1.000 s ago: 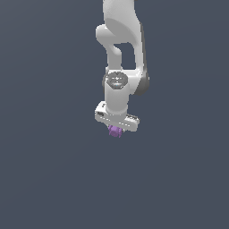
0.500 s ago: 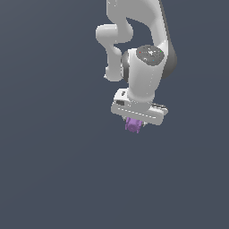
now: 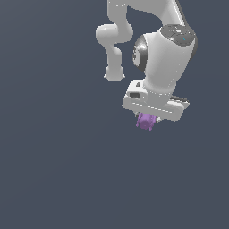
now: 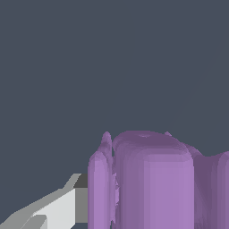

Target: Pick up the object and move it to a goal position.

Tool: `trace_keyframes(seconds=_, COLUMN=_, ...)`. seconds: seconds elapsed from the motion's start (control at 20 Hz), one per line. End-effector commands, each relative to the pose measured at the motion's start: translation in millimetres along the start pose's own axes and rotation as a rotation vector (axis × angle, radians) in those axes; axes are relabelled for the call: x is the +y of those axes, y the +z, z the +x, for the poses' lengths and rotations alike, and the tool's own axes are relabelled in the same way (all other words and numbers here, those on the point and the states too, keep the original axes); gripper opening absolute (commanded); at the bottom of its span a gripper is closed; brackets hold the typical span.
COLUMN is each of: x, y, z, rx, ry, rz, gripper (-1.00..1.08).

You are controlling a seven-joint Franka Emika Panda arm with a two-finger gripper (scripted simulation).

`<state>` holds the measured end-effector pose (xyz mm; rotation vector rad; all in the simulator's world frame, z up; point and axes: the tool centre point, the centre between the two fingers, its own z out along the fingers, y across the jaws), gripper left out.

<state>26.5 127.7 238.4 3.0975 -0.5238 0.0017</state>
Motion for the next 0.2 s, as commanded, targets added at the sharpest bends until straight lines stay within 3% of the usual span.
trace_keyframes(seconds=0.0, x=-4.3, y=-4.5, z=0.4, rx=-0.001, ry=0.001, rz=0.0, gripper=-1.0)
trace_keyframes(seconds=0.15, x=-5.9, y=-6.1, z=0.5, rx=-0.001, ry=0.001, rz=0.0, gripper=-1.0)
